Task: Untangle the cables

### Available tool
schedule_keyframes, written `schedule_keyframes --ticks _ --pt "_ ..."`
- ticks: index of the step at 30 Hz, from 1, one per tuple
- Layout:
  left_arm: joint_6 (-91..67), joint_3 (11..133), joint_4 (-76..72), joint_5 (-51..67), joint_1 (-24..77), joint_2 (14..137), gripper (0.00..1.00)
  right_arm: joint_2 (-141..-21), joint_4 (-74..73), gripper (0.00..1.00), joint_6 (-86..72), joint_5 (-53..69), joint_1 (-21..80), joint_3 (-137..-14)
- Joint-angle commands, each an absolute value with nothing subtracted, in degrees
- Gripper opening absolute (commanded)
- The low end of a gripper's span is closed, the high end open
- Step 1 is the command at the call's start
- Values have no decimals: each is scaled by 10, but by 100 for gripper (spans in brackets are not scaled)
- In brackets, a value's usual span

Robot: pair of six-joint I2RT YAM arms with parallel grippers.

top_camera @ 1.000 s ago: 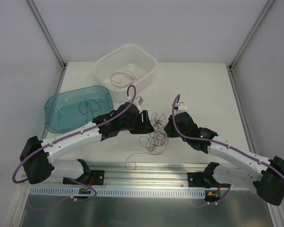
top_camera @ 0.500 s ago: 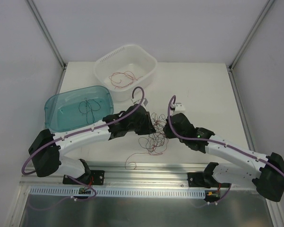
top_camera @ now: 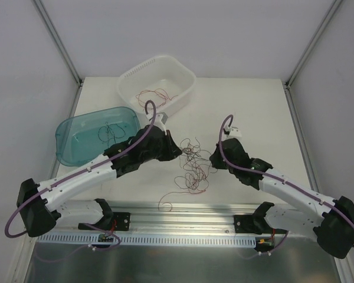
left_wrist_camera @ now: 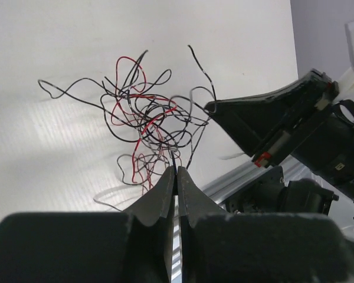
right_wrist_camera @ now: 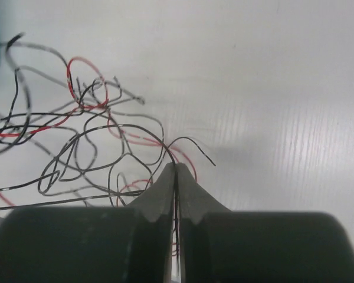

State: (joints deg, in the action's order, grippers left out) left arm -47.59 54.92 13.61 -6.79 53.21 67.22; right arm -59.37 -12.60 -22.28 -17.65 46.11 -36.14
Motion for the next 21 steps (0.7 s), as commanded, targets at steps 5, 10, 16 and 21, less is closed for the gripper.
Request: schedule_keyframes --ticks 5,10,16,21 --pt "-407 555 222 -47 432 557 0 -570 -242 1 -241 -182 320 -328" --pt "-376 559 262 -39 408 543 0 -563 -303 3 -236 -181 245 -347" --pt "-362 551 266 -17 409 558 0 -537 -371 23 -201 -167 229 -404" --pt "-349 555 262 37 413 589 0 -500 -367 57 -141 -91 257 -440"
